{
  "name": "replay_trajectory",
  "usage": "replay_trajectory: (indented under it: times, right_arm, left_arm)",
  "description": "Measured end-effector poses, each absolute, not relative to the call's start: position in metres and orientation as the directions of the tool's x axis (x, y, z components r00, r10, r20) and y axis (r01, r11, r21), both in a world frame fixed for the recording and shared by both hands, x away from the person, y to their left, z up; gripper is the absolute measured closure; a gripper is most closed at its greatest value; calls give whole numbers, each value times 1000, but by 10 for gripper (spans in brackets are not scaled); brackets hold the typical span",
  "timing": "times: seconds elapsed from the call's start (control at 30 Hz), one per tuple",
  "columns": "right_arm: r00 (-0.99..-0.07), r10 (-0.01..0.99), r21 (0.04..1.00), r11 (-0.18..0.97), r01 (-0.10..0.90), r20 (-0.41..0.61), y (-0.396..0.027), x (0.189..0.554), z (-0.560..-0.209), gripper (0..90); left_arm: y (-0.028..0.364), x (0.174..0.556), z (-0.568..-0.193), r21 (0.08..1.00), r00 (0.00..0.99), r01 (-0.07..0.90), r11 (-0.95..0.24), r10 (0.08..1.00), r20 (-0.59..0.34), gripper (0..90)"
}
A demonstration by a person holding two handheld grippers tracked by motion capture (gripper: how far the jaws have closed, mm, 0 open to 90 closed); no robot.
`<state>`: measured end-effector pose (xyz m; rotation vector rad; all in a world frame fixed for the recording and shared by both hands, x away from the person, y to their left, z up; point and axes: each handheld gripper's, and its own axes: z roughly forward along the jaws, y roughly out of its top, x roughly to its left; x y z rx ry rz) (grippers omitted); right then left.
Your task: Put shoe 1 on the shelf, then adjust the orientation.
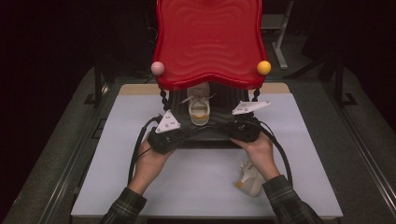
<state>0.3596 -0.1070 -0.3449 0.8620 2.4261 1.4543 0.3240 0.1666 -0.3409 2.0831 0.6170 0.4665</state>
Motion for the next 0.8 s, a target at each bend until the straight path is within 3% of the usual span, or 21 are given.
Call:
replay_trajectory:
  times: [0.13,0.37,0.8]
  right_arm:
    - [-819,555,857,342,386,147,-118,351,-343,895]
    - [-816,558,858,338,387,149,-142,341,-345,894]
    - [-780,605,828,349,438,157,-198,318,-360,893]
  left_arm:
    - [176,311,-341,838,815,258,-482,574,79,755]
    - [194,293,-351,819,836,290,-495,548,35,547]
    - [236,268,-408,720,854,371,-587,520,-17,249]
